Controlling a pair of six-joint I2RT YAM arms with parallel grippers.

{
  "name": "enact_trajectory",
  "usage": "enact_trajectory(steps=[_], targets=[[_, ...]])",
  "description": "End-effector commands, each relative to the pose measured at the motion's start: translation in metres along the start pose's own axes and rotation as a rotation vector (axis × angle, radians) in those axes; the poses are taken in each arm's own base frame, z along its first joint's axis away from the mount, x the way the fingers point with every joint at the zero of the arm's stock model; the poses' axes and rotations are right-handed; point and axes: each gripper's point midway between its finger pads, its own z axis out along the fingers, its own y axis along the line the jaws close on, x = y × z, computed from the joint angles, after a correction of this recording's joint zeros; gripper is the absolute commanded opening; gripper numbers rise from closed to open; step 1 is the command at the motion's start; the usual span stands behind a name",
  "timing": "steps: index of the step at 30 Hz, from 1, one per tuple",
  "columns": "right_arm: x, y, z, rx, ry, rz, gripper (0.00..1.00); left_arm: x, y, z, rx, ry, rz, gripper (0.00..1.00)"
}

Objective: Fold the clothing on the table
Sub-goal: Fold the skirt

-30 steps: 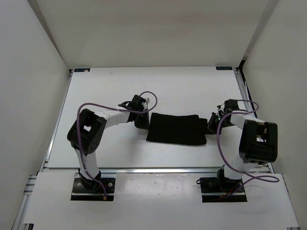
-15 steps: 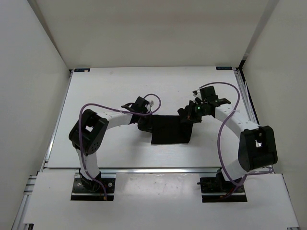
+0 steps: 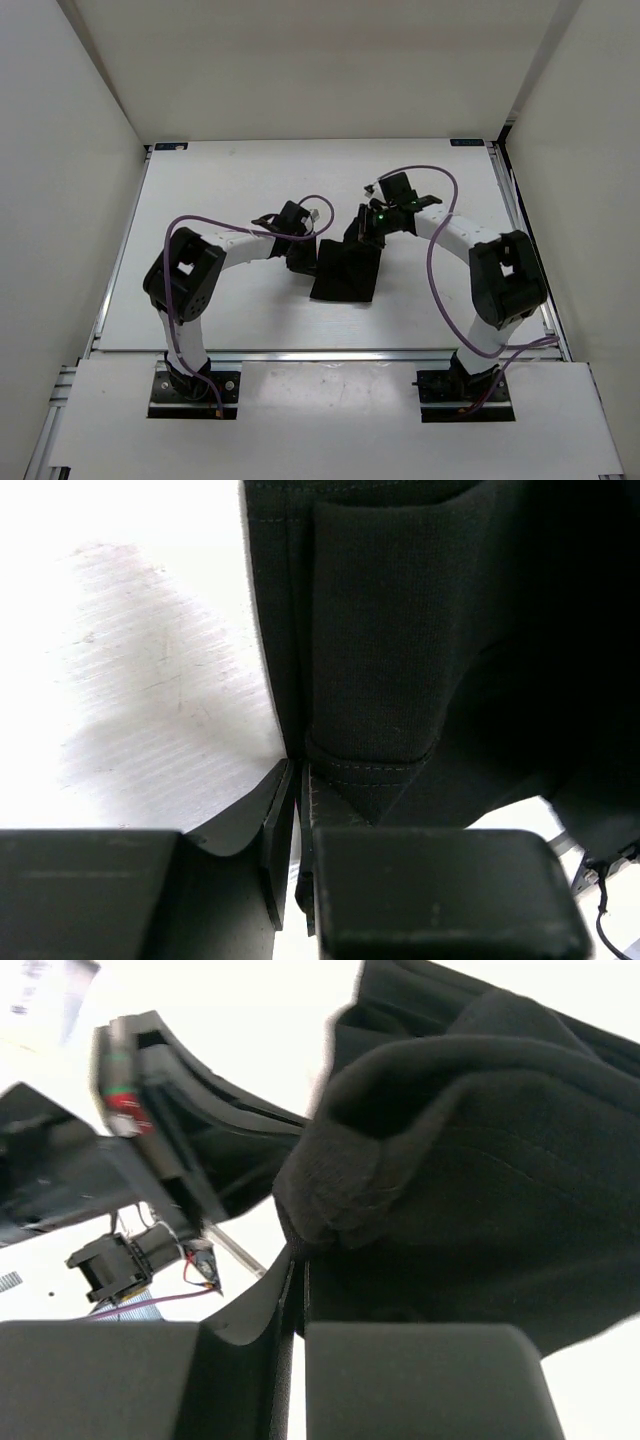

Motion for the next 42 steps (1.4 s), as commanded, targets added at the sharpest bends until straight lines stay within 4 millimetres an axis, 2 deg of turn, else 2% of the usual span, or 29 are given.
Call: enact_trajectory(steps=[1,9,12,13,14,15,22,24,26,28,29,31,33,35,37,38,39,40,41,42], targets=[[-0.015,0.043,0.004,-0.107,-0.011,-0.067,0.0,-0.007,0.008,-0.005,-0.027,-0.017,-0.012,0.19],[-0.002,0.048,0.023,-0.134,0.071,-0.061,0.0,-0.016,0.019,-0.009,-0.039,-0.038,-0.033,0.19],[0.003,0.043,0.031,-0.117,0.095,-0.052,0.0,-0.017,0.025,-0.01,-0.048,-0.035,-0.052,0.18],[0.007,0.046,0.032,-0.123,0.108,-0.056,0.0,-0.02,0.023,-0.01,-0.041,-0.045,-0.04,0.19],[0.007,0.041,0.034,-0.122,0.115,-0.045,0.0,-0.02,0.023,-0.011,-0.041,-0.043,-0.049,0.19],[0.007,0.041,0.035,-0.133,0.117,-0.048,0.0,-0.018,0.028,-0.01,-0.046,-0.037,-0.062,0.19],[0.008,0.043,0.049,-0.143,0.16,-0.043,0.0,-0.022,0.024,-0.009,-0.043,-0.049,-0.052,0.19],[0.011,0.048,0.051,-0.16,0.183,-0.046,0.02,-0.023,0.028,-0.009,-0.048,-0.047,-0.054,0.2],[0.015,0.054,0.053,-0.199,0.21,-0.038,0.1,-0.023,0.026,-0.009,-0.046,-0.046,-0.059,0.19],[0.013,0.06,0.05,-0.243,0.213,-0.037,0.22,-0.023,0.029,-0.009,-0.05,-0.043,-0.063,0.19],[0.014,0.064,0.048,-0.274,0.221,-0.03,0.33,-0.024,0.03,-0.01,-0.052,-0.047,-0.062,0.19],[0.007,0.071,0.042,-0.322,0.209,-0.028,0.42,-0.025,0.032,-0.011,-0.055,-0.048,-0.067,0.19],[0.003,0.076,0.035,-0.337,0.187,-0.033,0.57,-0.025,0.036,-0.011,-0.063,-0.047,-0.074,0.19],[-0.005,0.088,0.021,-0.358,0.151,-0.058,0.61,-0.026,0.037,-0.012,-0.054,-0.045,-0.081,0.19],[-0.009,0.09,0.012,-0.363,0.13,-0.047,0.61,-0.034,0.041,-0.015,-0.062,-0.064,-0.09,0.19],[-0.012,0.096,-0.001,-0.382,0.11,-0.059,0.61,-0.033,0.039,-0.014,-0.054,-0.06,-0.088,0.19],[-0.011,0.097,-0.004,-0.387,0.111,-0.039,0.61,-0.036,0.04,-0.016,-0.057,-0.067,-0.092,0.19],[-0.012,0.098,-0.013,-0.408,0.092,-0.049,0.59,-0.034,0.044,-0.016,-0.064,-0.059,-0.09,0.19],[-0.014,0.103,-0.024,-0.412,0.063,-0.058,0.6,-0.04,0.044,-0.018,-0.063,-0.077,-0.097,0.19],[-0.01,0.097,-0.024,-0.411,0.068,-0.047,0.59,-0.042,0.043,-0.019,-0.054,-0.079,-0.102,0.19]])
